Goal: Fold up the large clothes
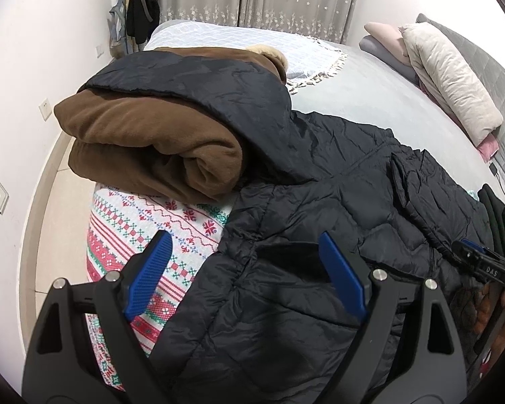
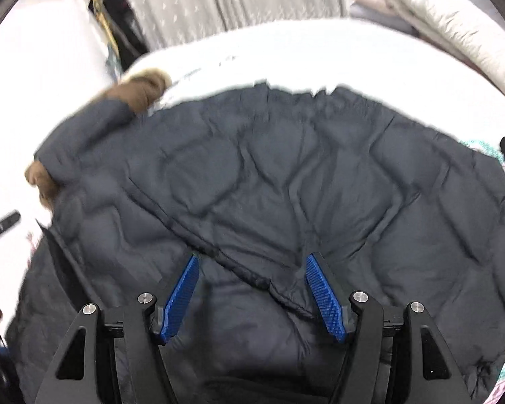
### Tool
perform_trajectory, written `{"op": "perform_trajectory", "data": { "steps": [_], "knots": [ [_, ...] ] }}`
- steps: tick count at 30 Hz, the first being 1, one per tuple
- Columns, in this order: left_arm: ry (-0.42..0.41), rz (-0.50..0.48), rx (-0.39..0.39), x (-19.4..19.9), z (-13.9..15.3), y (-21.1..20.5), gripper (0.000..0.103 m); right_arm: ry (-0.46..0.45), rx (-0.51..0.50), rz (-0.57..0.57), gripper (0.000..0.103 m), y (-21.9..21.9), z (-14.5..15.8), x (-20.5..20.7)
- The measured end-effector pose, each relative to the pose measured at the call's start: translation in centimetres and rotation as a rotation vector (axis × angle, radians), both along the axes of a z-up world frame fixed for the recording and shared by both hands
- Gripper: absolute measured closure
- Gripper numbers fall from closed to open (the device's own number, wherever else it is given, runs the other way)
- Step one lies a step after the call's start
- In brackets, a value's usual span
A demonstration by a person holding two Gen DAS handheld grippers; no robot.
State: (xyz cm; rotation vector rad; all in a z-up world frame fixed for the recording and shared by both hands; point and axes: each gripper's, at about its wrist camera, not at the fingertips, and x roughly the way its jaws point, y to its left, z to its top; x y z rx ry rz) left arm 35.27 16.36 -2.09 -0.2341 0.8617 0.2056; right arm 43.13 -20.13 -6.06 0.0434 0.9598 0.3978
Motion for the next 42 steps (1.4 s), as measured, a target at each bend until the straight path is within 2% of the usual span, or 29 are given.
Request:
{"op": "perform_trajectory", "data": {
  "steps": [2,4,6,8,12,17,23,28,31,32,33,36,37,40,42],
  "knots": [
    [0.0,0.005,-0.004,0.1,0.0,0.2,0.014,0.025,-0.004,-0.058,0.033,-0.5,-0.4,0.2],
    [-0.003,0.014,-0.011,0.1,0.0,0.5,0.014,0.107,-0.032,-0.081,0.033,-0.2,-2.7,0.9],
    [-0.008,0.022,-0.025,0.2,0.1,1.0,0.014,0.081,-0.116,-0.055,0.031,1.0,-3.3,0.5],
    [-0.01,0.03,-0.038,0.2,0.2,1.4,0.014,0.073,-0.172,-0.038,0.029,2.0,-2.7,0.3],
    [-0.018,0.046,-0.076,0.2,0.4,2.4,0.014,0.047,-0.18,-0.068,0.029,2.8,-1.0,-0.5],
    [-0.032,0.084,-0.121,0.7,0.8,4.3,0.014,-0.06,-0.262,-0.124,0.029,5.1,2.4,-3.8],
    [-0.052,0.167,-0.142,0.9,1.3,7.4,0.014,-0.141,-0.23,-0.177,0.02,6.3,6.3,-9.1],
    [-0.069,0.202,-0.184,0.8,1.9,10.2,0.014,-0.149,-0.181,-0.227,0.018,5.7,8.2,-13.6],
    [-0.102,0.216,-0.213,0.5,2.7,12.3,0.013,-0.193,-0.047,-0.251,0.013,4.5,10.0,-17.3],
    [-0.114,0.23,-0.233,0.5,3.0,13.2,0.013,-0.213,0.003,-0.244,0.002,4.1,10.2,-18.3],
    [-0.129,0.253,-0.254,0.4,3.1,14.2,0.011,-0.229,0.033,-0.235,0.0,4.0,10.0,-19.1],
    [-0.166,0.352,-0.337,0.5,3.2,17.7,0.007,-0.143,-0.043,-0.17,0.0,4.8,7.9,-18.0],
    [-0.168,0.367,-0.357,0.7,3.1,18.5,0.007,-0.12,-0.056,-0.181,0.0,4.7,7.2,-17.5],
    [-0.159,0.4,-0.385,2.3,2.8,20.8,0.007,-0.08,0.012,-0.215,0.0,3.6,6.7,-16.8],
    [-0.15,0.398,-0.419,4.0,2.4,22.4,0.007,-0.092,0.039,-0.206,0.0,3.3,7.0,-16.8]
  ]
}}
